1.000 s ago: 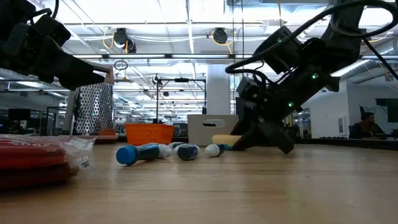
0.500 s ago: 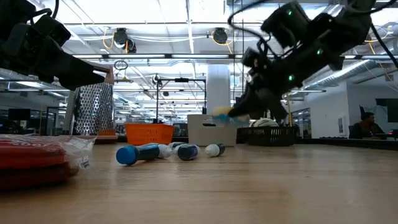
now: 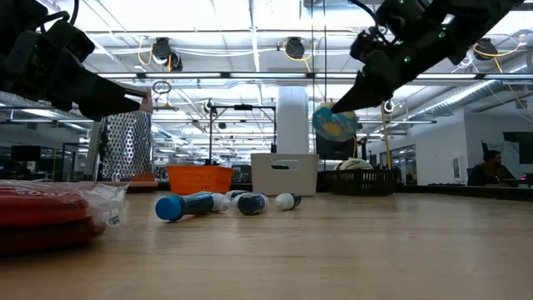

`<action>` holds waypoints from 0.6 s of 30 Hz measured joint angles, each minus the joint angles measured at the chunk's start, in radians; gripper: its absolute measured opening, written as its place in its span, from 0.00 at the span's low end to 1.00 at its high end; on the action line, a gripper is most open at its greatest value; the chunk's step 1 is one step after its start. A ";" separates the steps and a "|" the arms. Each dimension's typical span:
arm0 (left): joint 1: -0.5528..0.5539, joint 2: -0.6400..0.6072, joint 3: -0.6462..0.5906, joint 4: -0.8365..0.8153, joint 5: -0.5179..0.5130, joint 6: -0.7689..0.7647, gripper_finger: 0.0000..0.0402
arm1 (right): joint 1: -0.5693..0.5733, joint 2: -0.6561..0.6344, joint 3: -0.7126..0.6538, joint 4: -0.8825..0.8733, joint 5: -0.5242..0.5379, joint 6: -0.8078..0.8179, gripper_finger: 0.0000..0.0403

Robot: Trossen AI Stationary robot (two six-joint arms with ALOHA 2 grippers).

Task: Pick & Place Food Item
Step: Put the blue doughnut into the black bin

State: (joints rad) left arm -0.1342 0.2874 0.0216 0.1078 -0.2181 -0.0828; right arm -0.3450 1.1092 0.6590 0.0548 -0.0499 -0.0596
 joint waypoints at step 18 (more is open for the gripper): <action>0.000 0.000 0.000 0.000 0.000 0.000 0.70 | -0.641 0.177 0.000 -0.062 -0.748 0.094 0.00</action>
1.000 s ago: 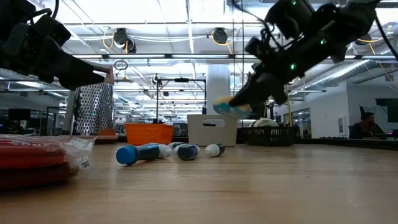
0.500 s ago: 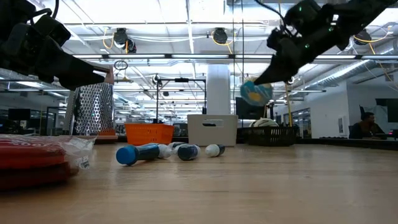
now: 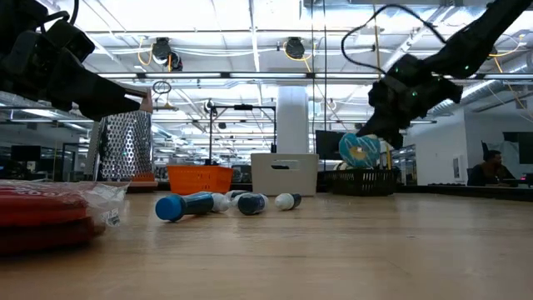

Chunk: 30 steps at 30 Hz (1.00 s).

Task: Pick & Place Food Item
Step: Put the blue doughnut into the black bin

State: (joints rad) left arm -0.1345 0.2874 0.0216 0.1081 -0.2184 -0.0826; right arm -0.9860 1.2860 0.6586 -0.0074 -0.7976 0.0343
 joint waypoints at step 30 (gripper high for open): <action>0.000 0.000 0.000 0.000 0.000 0.000 0.70 | 0.036 0.108 0.000 0.079 0.259 -0.156 0.36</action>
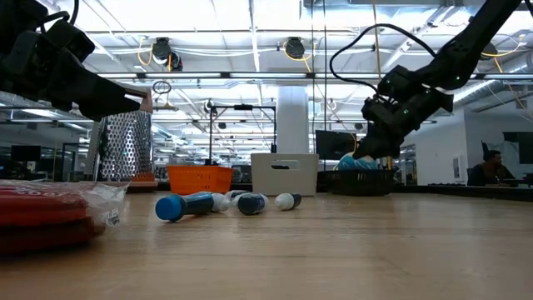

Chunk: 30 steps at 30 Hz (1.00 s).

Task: Pick & Place Food Item
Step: Put the blue doughnut into the black bin

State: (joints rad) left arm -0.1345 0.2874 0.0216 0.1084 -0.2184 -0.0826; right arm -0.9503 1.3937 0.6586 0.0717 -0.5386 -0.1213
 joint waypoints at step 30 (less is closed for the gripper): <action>0.000 0.000 0.000 -0.001 0.000 0.000 0.70 | 0.183 -0.088 0.000 -0.028 0.614 -0.282 0.39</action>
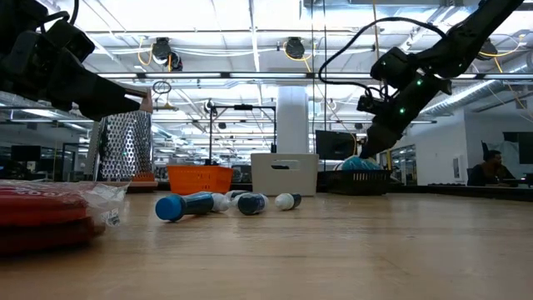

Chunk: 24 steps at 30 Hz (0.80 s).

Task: Pick & Place Food Item
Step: Put the blue doughnut into the black bin, then put the red popcorn package into the gray bin

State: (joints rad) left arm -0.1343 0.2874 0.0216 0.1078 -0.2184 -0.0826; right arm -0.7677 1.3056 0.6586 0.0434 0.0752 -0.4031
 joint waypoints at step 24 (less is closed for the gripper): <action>0.000 0.000 0.000 0.000 0.000 0.000 0.70 | 0.043 0.001 0.000 0.054 0.186 -0.028 0.39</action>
State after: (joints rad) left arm -0.1343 0.2874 0.0216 0.1081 -0.2184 -0.0826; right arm -0.7246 1.3064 0.6582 0.0971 0.2607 -0.4313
